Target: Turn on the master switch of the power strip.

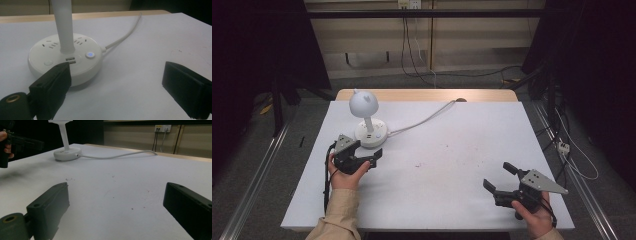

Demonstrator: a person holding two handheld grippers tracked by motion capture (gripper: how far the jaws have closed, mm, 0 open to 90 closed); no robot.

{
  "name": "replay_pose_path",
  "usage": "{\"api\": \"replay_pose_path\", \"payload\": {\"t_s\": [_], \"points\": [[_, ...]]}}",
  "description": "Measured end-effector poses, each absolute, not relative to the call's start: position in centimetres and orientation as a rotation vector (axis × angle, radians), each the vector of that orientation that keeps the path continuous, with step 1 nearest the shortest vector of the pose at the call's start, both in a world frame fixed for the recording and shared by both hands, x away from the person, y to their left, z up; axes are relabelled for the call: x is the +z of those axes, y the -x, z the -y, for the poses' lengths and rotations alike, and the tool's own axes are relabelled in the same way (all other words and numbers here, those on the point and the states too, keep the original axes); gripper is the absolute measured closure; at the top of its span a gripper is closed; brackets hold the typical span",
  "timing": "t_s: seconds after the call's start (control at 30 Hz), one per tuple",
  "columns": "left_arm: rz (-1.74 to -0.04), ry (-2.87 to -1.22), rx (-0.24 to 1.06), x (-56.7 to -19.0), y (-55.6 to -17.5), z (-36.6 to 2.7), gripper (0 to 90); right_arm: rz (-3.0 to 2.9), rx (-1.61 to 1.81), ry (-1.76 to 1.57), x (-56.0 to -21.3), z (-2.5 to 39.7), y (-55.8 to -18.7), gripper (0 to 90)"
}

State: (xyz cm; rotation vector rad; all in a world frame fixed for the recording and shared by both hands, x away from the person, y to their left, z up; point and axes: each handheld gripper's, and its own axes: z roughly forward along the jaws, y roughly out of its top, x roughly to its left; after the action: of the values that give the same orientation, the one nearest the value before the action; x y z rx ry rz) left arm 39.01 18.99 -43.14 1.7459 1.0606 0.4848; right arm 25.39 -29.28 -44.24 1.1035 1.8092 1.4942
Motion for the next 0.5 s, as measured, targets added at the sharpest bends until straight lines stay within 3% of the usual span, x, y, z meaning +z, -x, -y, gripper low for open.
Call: {"api": "replay_pose_path", "payload": {"t_s": [0.5], "points": [[-1.05,-1.752,0.486,-43.1,-38.1,-20.1,8.5,-1.812,1.497,-1.105,-44.3,29.1,-25.4,6.4]]}}
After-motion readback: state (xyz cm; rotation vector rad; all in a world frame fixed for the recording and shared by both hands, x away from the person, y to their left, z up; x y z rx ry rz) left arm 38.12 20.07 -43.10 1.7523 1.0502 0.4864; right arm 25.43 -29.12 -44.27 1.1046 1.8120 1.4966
